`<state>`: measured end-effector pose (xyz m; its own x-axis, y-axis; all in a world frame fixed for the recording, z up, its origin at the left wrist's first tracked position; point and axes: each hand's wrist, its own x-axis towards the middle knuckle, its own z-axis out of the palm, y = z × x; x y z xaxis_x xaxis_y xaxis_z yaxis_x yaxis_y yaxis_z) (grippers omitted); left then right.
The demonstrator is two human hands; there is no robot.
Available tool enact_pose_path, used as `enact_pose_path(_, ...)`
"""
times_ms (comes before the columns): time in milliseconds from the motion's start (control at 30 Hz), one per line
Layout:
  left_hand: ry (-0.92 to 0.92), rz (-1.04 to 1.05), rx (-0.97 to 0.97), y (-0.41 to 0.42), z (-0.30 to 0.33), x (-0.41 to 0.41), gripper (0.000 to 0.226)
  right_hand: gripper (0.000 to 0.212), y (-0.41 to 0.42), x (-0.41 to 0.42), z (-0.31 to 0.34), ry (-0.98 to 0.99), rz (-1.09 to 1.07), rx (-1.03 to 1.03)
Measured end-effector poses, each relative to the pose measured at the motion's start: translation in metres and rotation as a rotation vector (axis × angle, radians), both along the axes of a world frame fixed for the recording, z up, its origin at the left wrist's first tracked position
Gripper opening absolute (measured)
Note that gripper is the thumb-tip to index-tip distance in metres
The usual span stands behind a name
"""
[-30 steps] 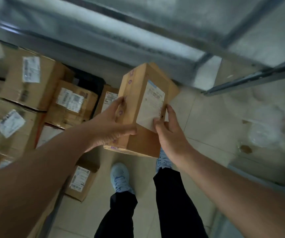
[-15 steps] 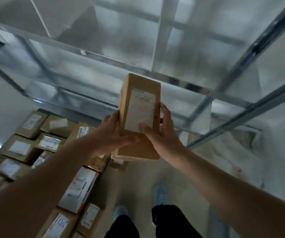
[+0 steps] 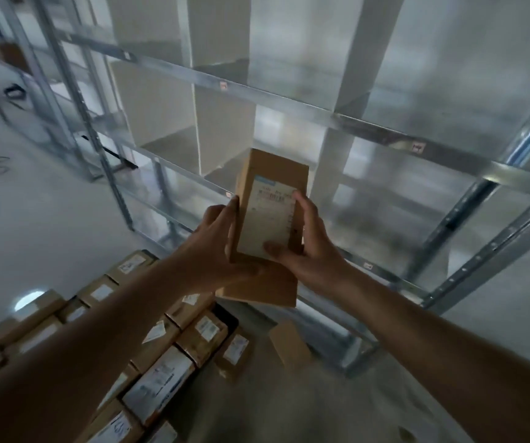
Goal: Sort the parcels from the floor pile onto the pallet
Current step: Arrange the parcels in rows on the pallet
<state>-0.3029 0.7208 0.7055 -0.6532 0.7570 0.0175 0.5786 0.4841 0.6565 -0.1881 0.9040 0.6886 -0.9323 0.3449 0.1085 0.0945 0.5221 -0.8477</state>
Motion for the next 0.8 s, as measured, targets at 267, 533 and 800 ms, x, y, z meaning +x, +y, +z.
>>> enact_pose_path(267, 0.066, 0.183, 0.084, -0.071, 0.029, 0.064, 0.13, 0.109, -0.044, 0.026, 0.03, 0.031, 0.229, 0.009)
enact_pose_path(533, 0.069, 0.446, 0.044, -0.178, 0.026, 0.114, 0.116, 0.113, -0.133, 0.033, 0.03, -0.005, 0.483, -0.025)
enact_pose_path(800, 0.03, 0.576, -0.009, -0.301, 0.008, 0.156, 0.119, 0.115, -0.254, 0.048, 0.022, -0.062, 0.636, 0.02)
